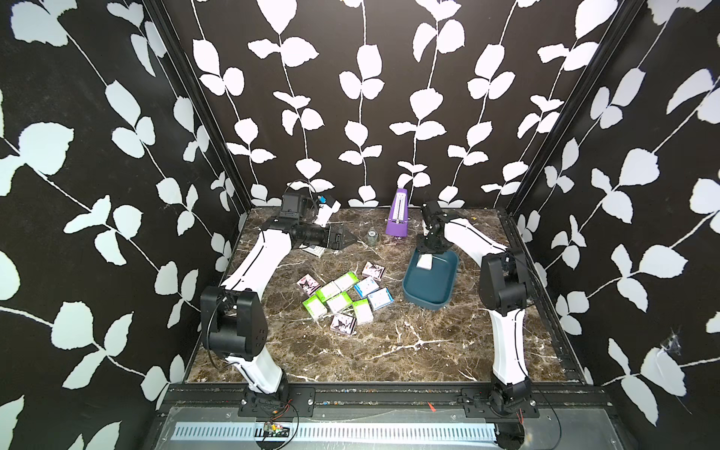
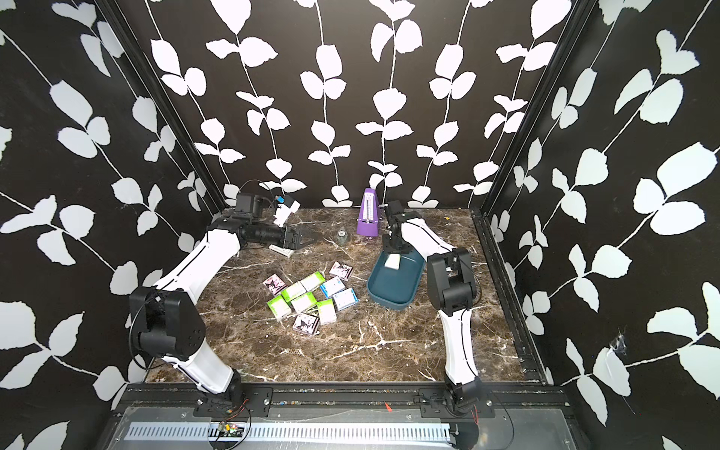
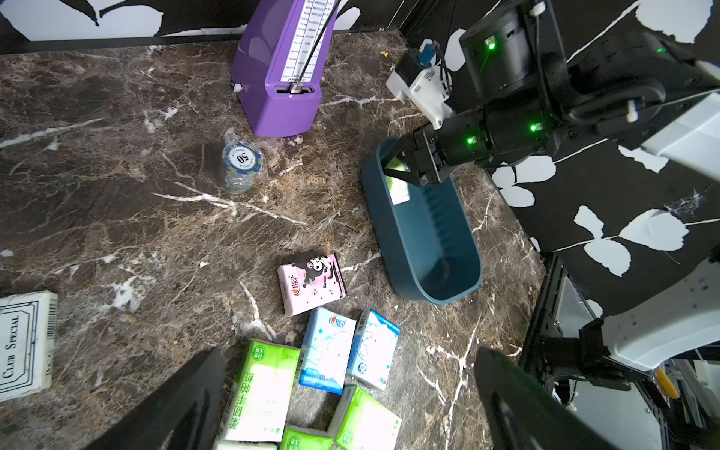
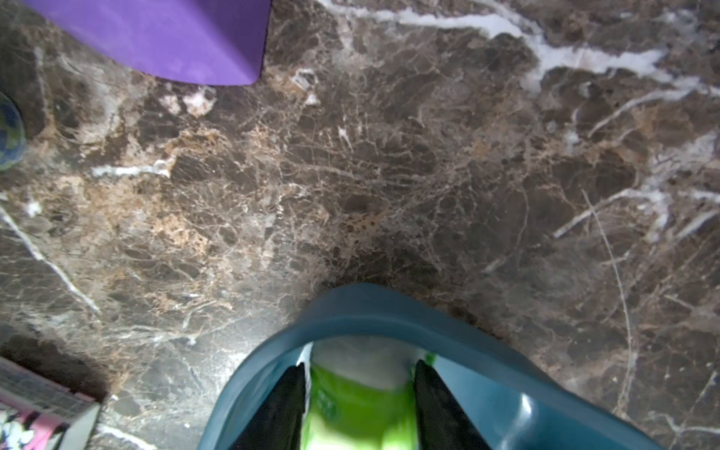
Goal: Put the pocket tissues into the storage box
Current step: Place the pocket tissues in the storage box, then adjust the pocket tissues in the storage box.
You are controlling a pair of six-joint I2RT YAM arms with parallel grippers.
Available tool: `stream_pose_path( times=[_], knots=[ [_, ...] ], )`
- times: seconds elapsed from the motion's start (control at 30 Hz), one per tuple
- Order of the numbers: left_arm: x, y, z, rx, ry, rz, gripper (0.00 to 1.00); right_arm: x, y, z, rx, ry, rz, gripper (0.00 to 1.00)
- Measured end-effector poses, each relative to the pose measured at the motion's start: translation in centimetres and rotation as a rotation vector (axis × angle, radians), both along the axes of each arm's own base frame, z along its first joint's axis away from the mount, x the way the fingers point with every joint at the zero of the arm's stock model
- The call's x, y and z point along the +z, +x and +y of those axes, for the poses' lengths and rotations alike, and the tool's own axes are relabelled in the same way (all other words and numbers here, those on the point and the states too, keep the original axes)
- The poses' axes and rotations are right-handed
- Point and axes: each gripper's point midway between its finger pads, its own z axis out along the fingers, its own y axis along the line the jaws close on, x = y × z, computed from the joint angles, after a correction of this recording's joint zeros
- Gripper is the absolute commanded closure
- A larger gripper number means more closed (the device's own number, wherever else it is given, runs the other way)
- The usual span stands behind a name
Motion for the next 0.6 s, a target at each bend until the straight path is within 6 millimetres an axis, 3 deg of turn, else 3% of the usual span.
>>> stream_pose_path(
  times=[0.2,0.33,0.5,0.6],
  knots=[
    [0.1,0.0,0.0,0.002,0.003,-0.004,0.01,0.1,0.3,0.1,0.004,0.003,-0.012,0.38],
    [0.1,0.0,0.0,0.003,0.004,-0.004,0.01,1.4,0.3,0.2,0.008,0.014,-0.044,0.38],
    [0.0,0.0,0.0,0.002,0.006,-0.004,0.01,4.1,-1.4,-0.1,0.048,0.028,-0.077,0.43],
    [0.0,-0.1,-0.1,0.000,0.006,-0.003,0.01,4.7,-3.1,-0.4,0.105,0.023,-0.074,0.44]
  ],
)
